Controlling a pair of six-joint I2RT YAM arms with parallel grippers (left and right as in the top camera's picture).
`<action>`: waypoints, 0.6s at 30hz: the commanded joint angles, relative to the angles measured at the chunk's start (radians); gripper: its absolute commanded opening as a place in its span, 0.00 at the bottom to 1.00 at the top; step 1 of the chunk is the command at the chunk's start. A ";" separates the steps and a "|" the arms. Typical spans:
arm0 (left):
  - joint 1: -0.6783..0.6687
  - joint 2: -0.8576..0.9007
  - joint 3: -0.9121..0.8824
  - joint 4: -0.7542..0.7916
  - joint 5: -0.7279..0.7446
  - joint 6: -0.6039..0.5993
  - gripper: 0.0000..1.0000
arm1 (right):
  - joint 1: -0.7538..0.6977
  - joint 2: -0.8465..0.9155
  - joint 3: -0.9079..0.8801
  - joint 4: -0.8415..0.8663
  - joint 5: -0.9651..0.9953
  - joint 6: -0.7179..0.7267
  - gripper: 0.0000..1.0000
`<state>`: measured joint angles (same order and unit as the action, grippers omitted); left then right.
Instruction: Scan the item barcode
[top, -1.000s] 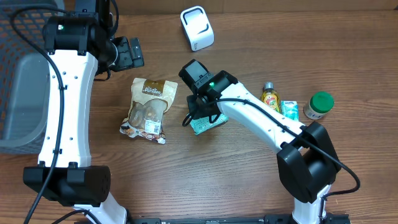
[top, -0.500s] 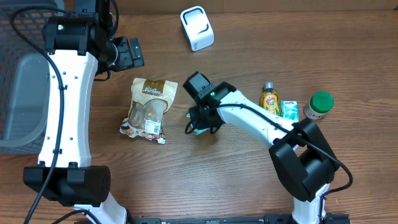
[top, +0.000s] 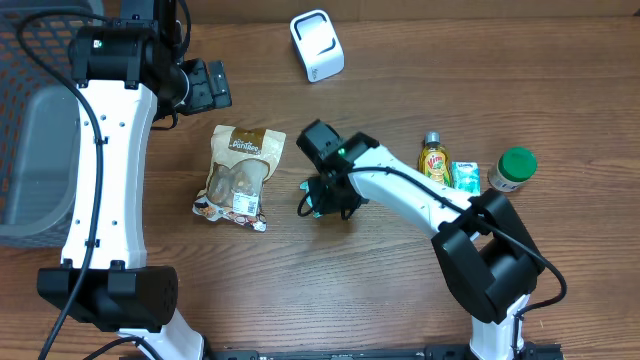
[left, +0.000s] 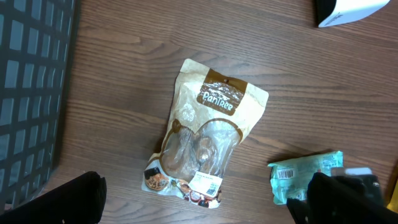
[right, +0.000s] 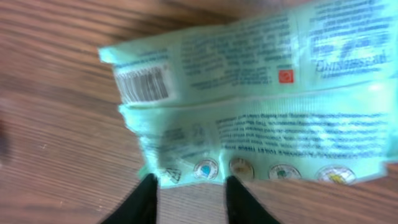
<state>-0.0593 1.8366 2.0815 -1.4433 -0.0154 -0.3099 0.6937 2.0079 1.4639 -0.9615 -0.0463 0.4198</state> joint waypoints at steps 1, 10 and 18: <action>-0.007 0.002 0.015 0.004 0.005 0.011 0.99 | -0.005 0.000 0.116 -0.050 0.021 -0.042 0.38; -0.006 0.002 0.015 0.004 0.005 0.011 0.99 | -0.096 0.000 0.176 -0.158 0.098 -0.024 0.49; -0.006 0.002 0.015 0.004 0.005 0.011 1.00 | -0.225 0.000 0.174 -0.164 0.017 -0.028 0.84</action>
<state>-0.0593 1.8366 2.0815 -1.4433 -0.0158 -0.3099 0.4896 2.0079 1.6230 -1.1221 -0.0051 0.3943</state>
